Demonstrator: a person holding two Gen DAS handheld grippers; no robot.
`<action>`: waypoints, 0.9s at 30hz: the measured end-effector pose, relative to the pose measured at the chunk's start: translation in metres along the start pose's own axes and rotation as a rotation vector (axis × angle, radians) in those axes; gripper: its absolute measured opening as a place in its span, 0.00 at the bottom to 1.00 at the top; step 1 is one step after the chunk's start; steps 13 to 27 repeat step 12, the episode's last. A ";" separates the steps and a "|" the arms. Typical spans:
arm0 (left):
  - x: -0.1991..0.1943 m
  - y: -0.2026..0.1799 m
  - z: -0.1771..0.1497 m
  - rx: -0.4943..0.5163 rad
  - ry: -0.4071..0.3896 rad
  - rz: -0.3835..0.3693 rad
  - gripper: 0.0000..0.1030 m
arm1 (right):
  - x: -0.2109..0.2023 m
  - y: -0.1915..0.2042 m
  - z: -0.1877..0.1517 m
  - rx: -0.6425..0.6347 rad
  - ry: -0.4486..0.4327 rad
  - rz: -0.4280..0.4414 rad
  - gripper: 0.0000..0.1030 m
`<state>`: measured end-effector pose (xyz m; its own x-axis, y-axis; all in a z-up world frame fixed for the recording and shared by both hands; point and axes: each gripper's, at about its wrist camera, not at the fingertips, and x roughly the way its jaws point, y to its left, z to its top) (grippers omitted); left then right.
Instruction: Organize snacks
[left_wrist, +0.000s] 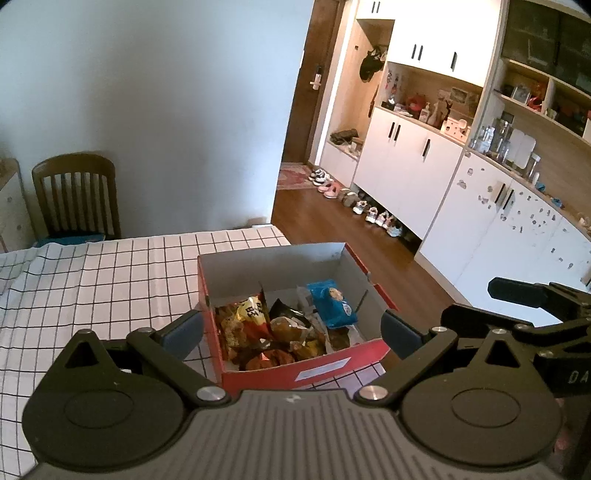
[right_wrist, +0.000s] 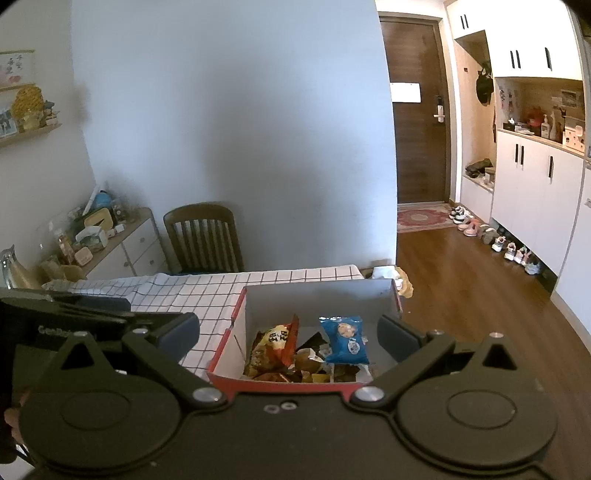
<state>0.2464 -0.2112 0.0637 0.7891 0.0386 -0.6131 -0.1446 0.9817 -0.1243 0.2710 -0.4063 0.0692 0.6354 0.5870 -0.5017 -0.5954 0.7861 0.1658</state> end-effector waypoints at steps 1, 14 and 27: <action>0.000 0.000 0.000 0.003 -0.001 -0.002 1.00 | 0.000 0.001 0.000 0.000 0.001 0.001 1.00; 0.002 0.008 -0.003 -0.020 0.020 0.001 1.00 | 0.006 0.004 -0.007 -0.004 0.037 0.000 1.00; 0.002 0.008 -0.003 -0.020 0.020 0.001 1.00 | 0.006 0.004 -0.007 -0.004 0.037 0.000 1.00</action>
